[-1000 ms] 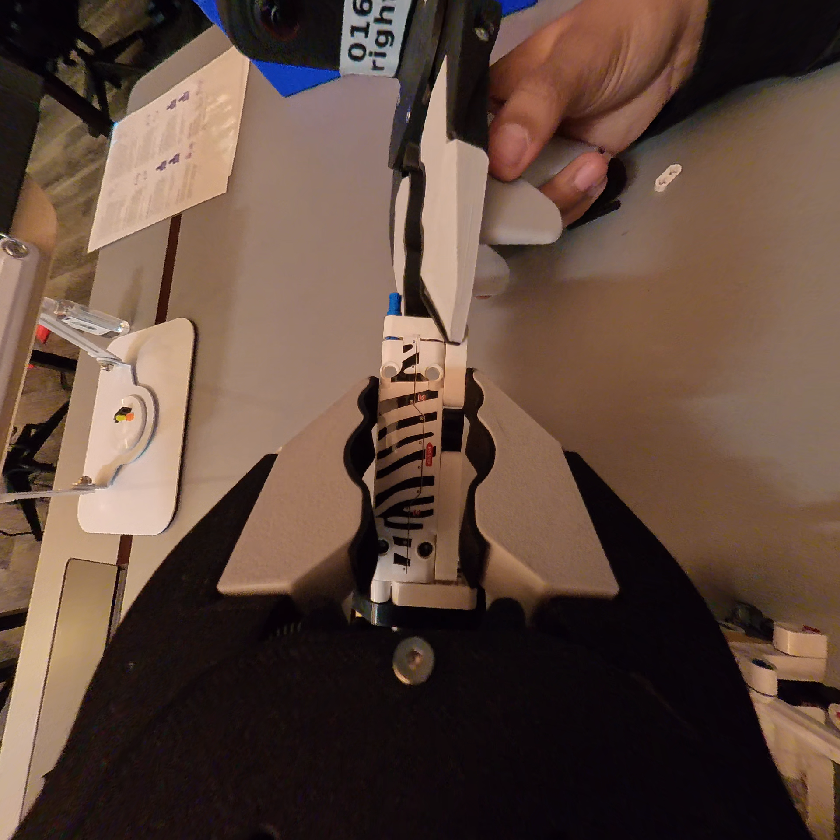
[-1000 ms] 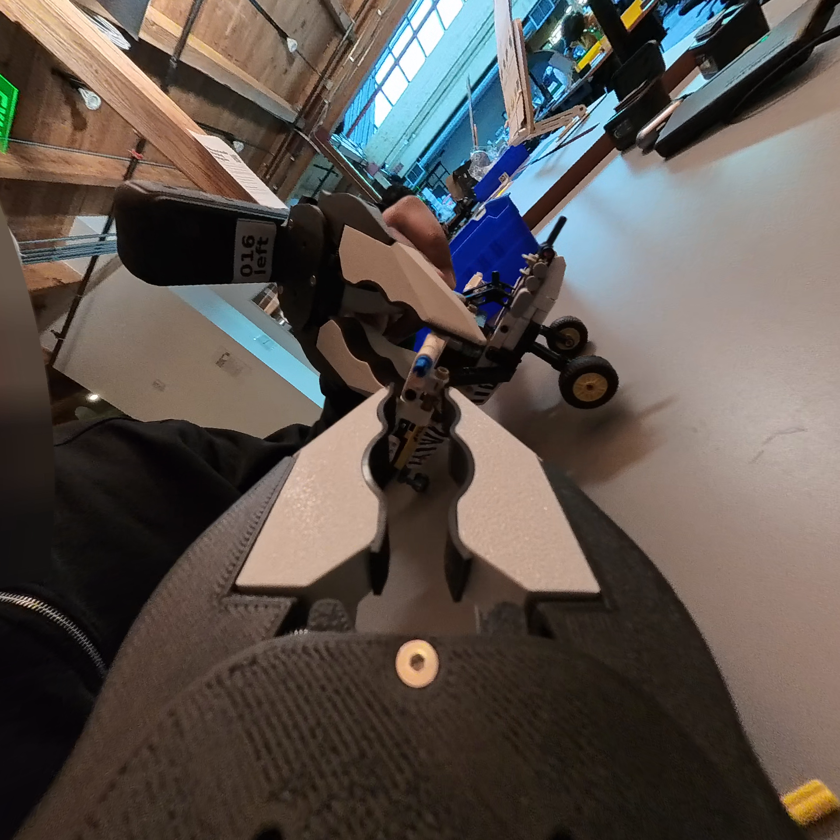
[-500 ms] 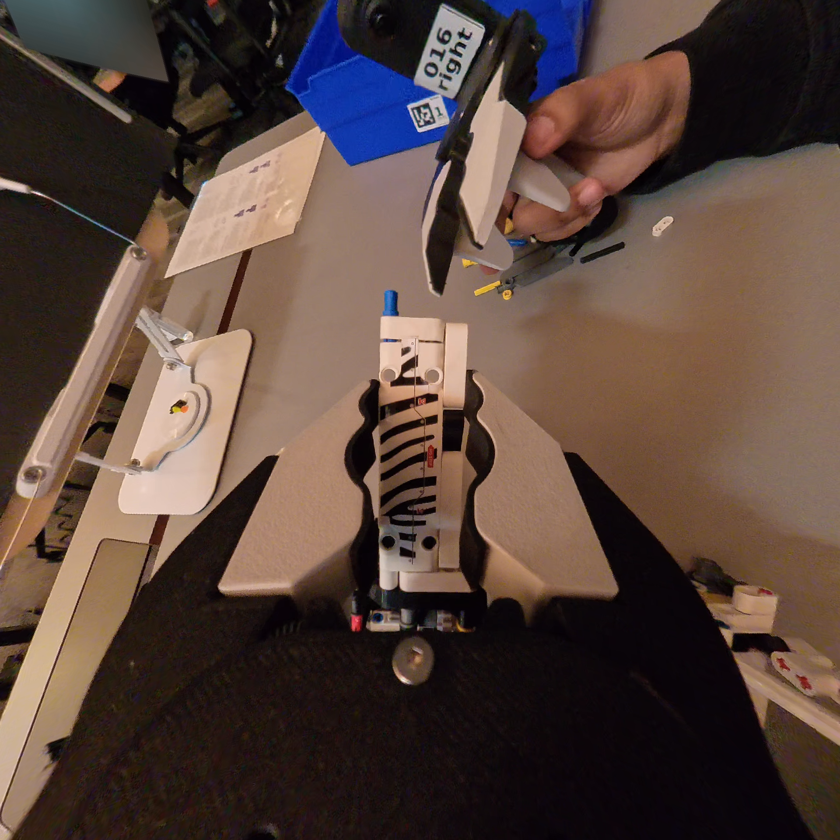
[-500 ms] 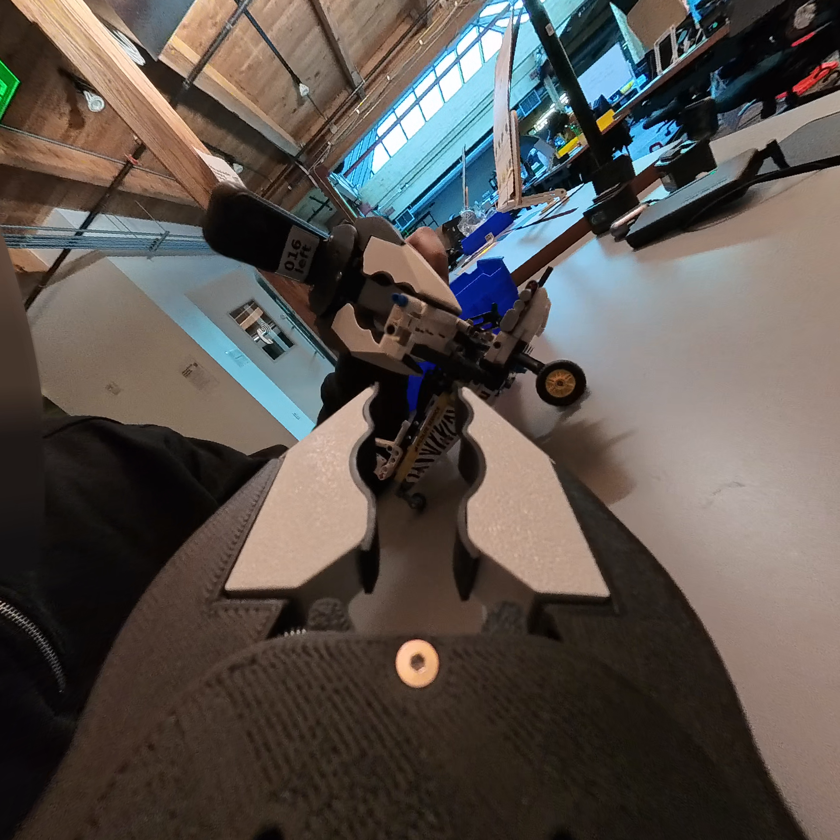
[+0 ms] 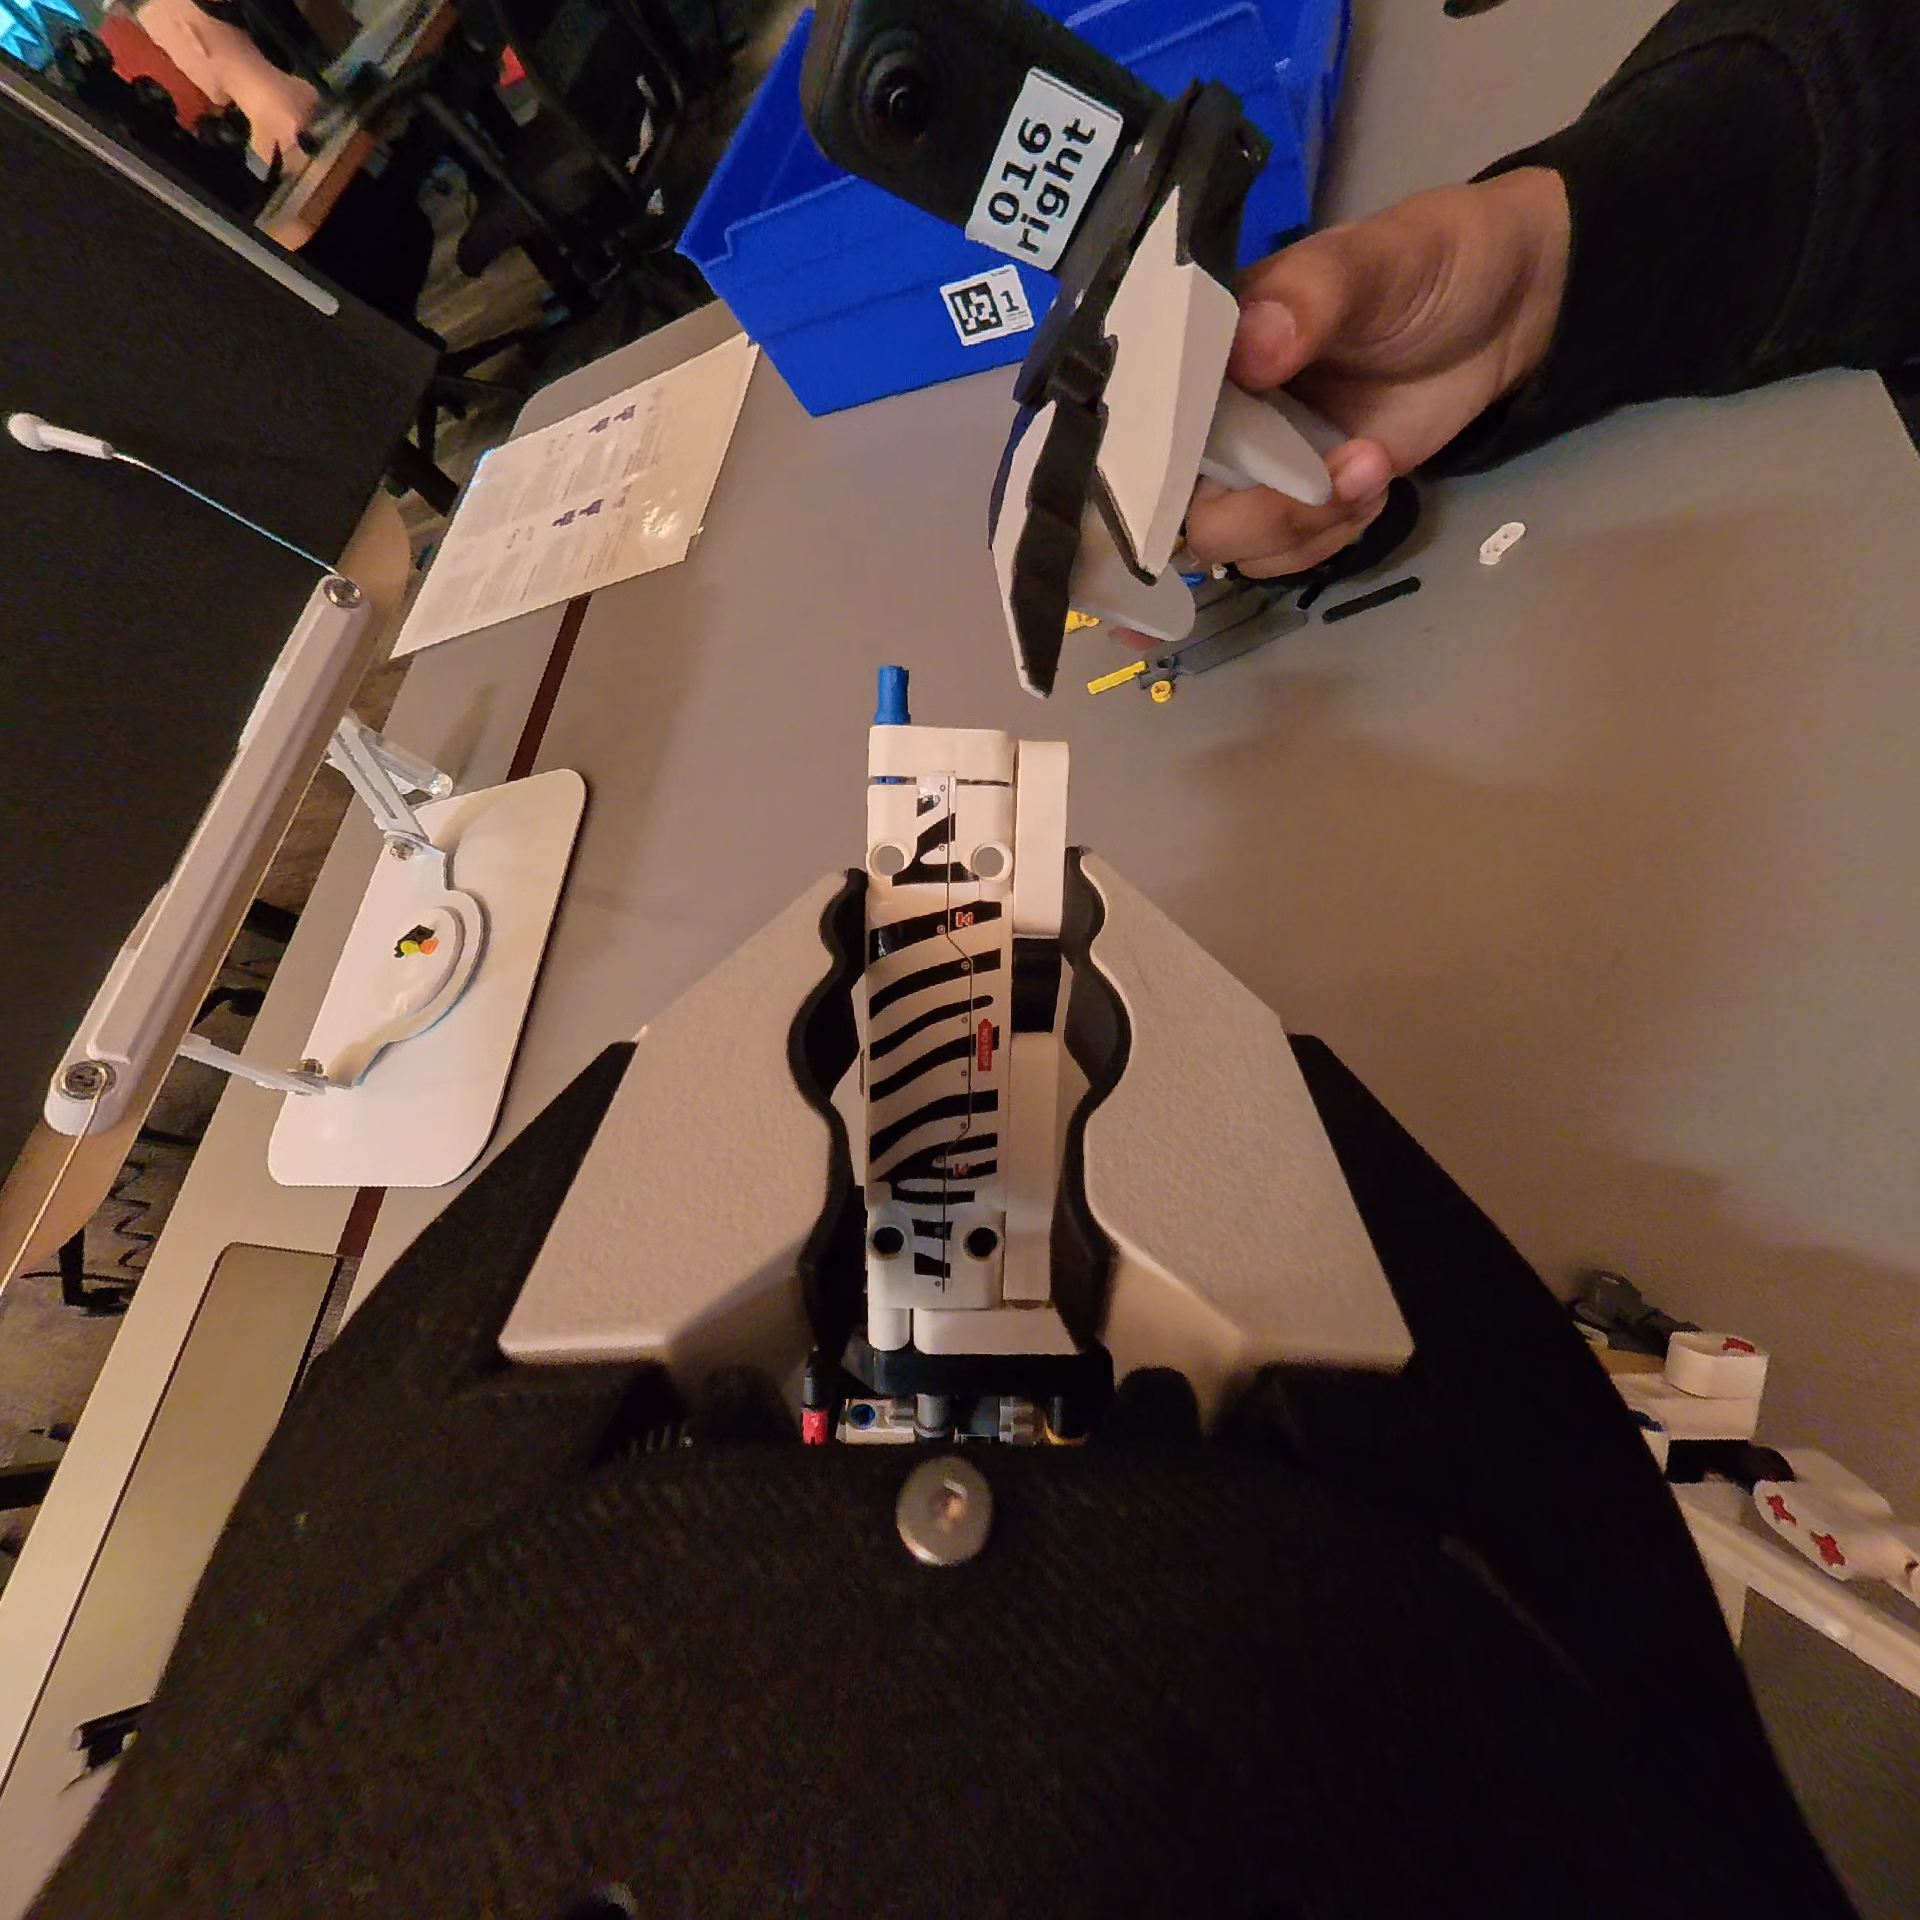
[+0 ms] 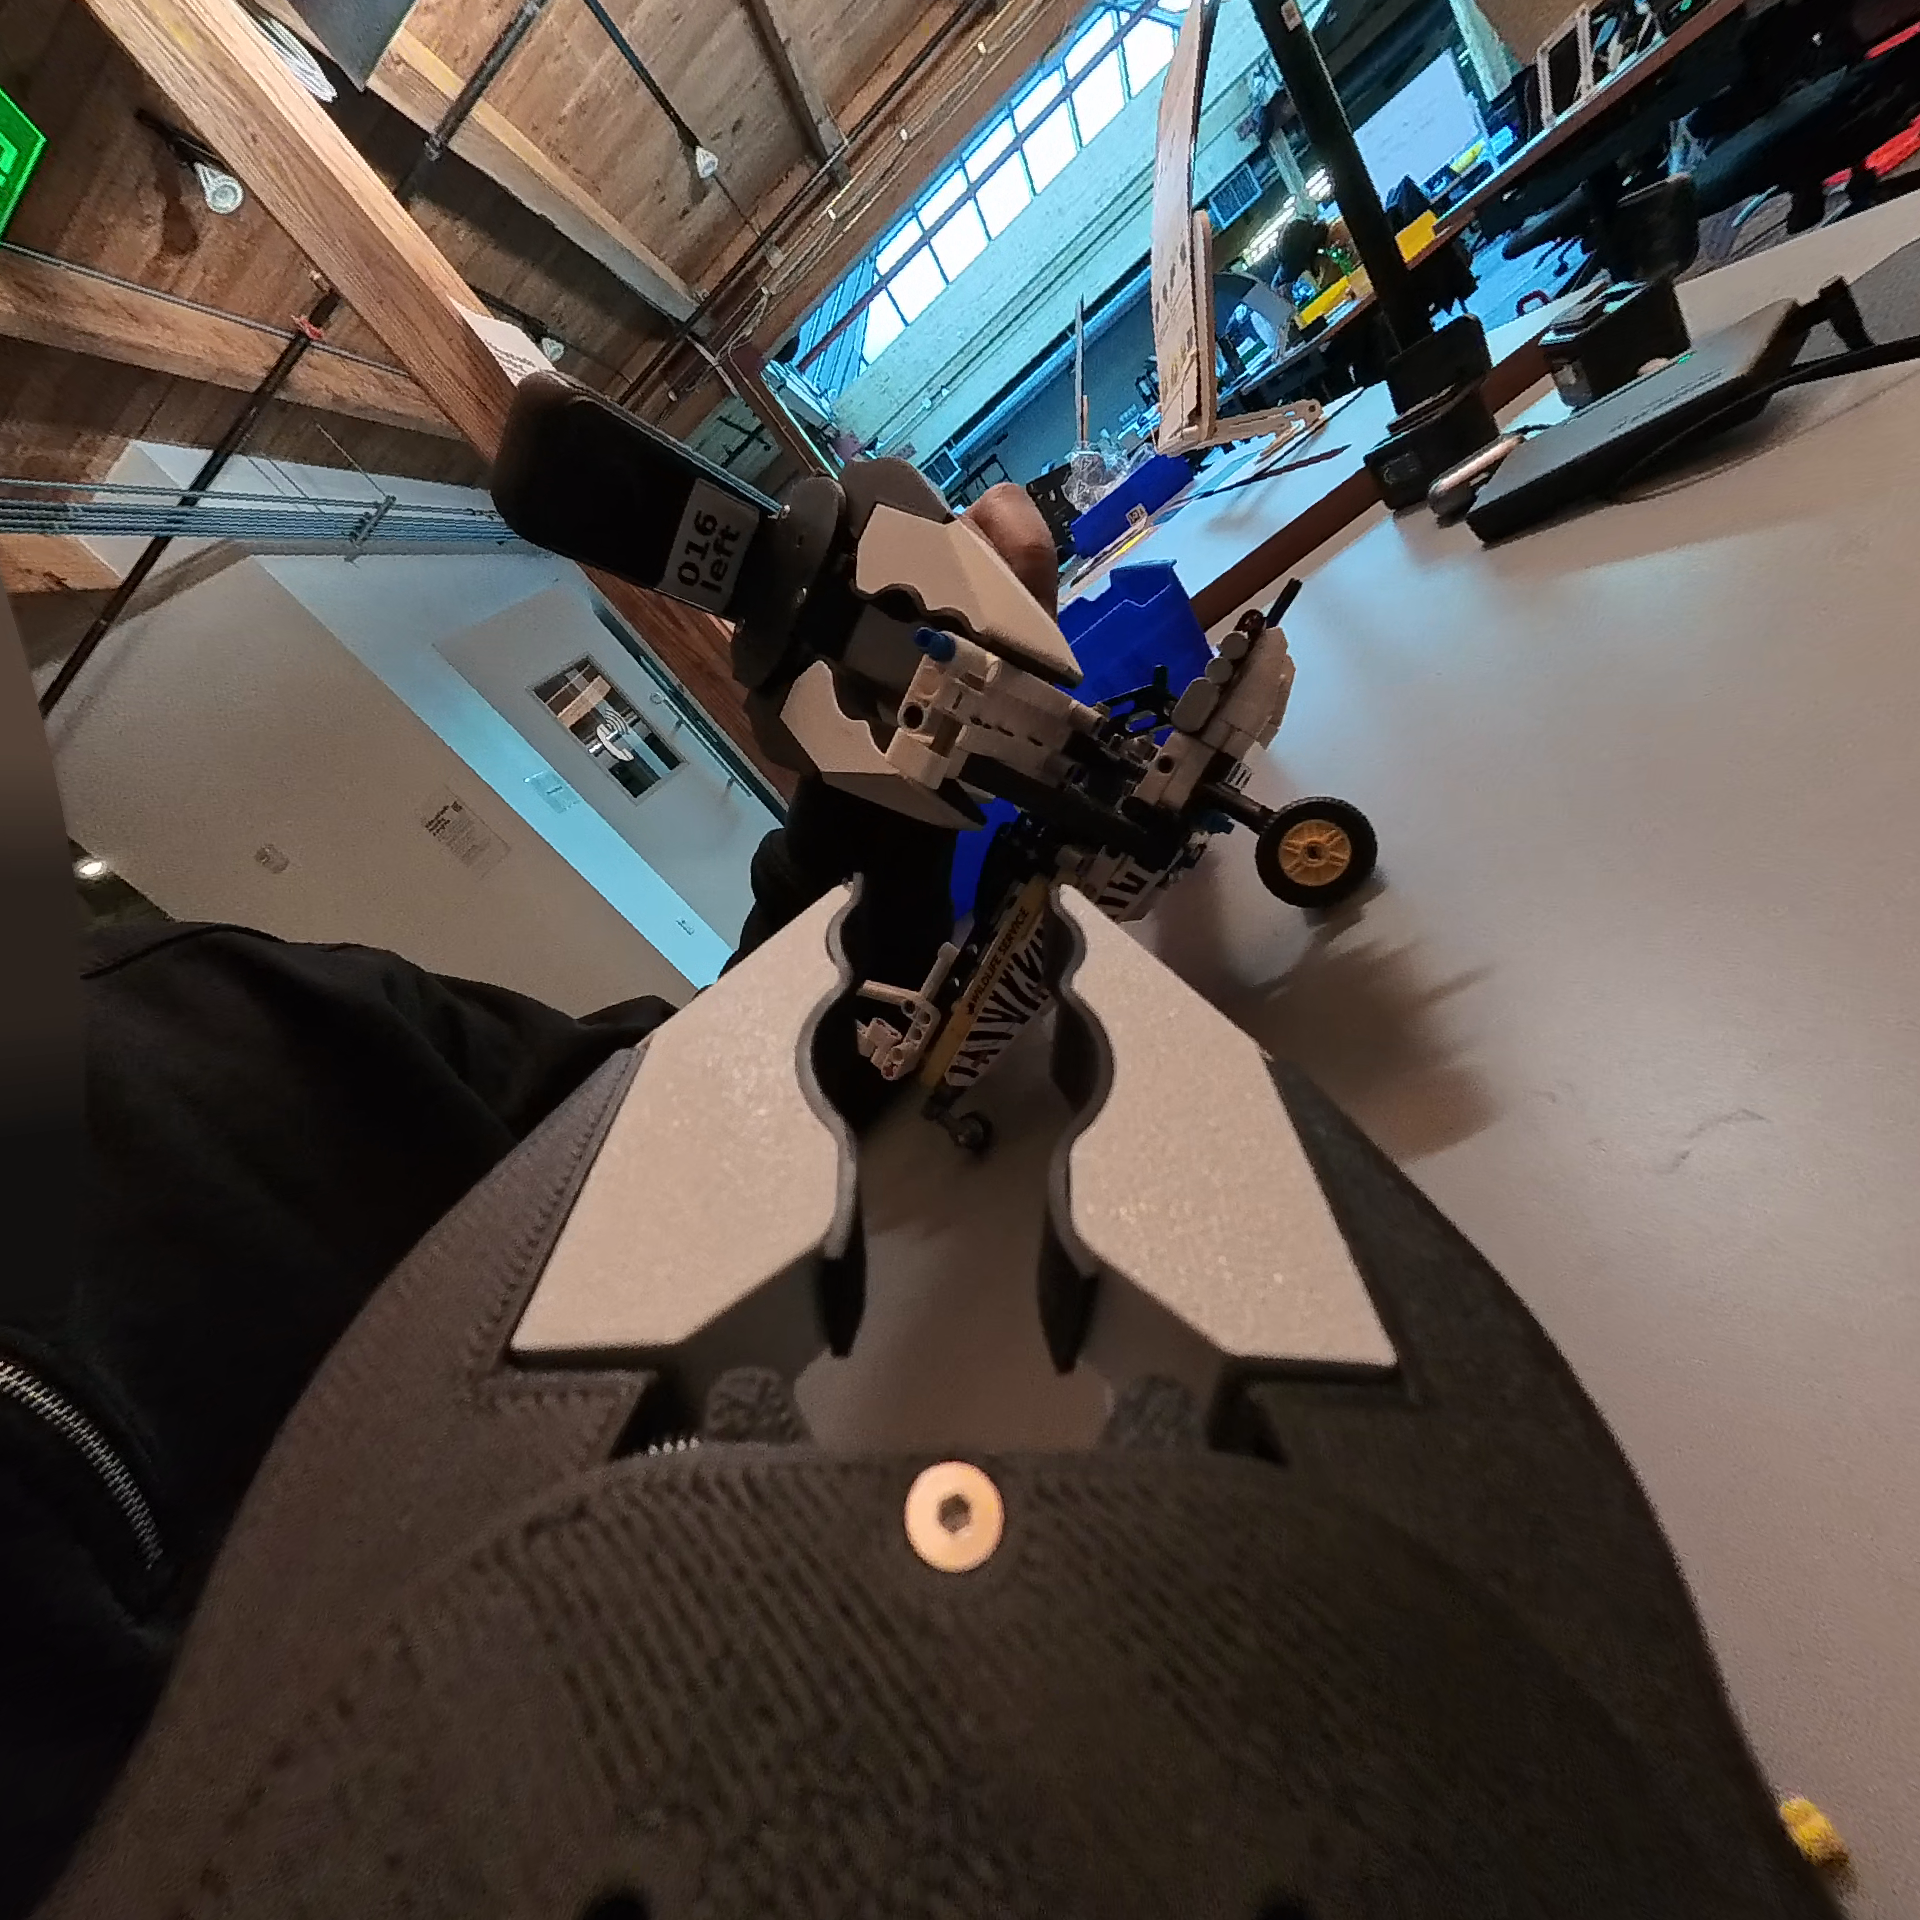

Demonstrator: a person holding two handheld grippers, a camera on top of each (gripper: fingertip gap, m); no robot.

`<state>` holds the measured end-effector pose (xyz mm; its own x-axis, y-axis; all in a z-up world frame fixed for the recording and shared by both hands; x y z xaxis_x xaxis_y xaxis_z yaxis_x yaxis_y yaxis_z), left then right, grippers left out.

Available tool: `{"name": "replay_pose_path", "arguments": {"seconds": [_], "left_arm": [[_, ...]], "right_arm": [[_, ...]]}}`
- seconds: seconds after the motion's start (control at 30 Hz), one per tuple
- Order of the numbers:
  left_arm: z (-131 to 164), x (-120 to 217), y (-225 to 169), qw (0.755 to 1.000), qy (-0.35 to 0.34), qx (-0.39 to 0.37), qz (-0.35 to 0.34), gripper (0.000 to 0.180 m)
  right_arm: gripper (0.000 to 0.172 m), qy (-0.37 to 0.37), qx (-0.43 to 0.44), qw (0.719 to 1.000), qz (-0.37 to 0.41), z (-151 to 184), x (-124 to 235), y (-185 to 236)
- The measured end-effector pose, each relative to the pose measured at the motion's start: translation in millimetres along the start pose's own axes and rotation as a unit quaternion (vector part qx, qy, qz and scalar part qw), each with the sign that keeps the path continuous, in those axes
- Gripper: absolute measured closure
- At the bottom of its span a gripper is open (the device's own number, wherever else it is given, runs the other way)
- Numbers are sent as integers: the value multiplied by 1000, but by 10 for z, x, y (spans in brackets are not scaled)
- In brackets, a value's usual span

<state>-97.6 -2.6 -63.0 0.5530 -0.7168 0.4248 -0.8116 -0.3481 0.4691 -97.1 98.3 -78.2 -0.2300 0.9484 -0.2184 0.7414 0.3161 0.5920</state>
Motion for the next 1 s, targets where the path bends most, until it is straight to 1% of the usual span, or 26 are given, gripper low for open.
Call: {"name": "replay_pose_path", "arguments": {"seconds": [0.33,0.7,1.0], "left_arm": [[-6,-28,-20,1000,-1,-3,1,145],[-16,-50,-45,1000,-5,-3,8,146],[-20,-65,-66,1000,-7,-3,13,146]], "right_arm": [[141,4,10,1000,-2,9,-22,20],[141,54,72,995,43,101,-83,-5],[141,46,89,994,47,67,-74,15]]}}
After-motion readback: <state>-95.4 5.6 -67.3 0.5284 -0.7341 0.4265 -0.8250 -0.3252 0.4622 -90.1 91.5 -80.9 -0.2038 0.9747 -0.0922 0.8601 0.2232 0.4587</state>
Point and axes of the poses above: each gripper's, where its closed fingertips meet, x back along the fingers, z out of its underside, y = z × x across the jaws, the point moved 3 cm from there along x, back along the fingers, and after that the axes turned 9 degrees about -z, right-handed, at the moved point
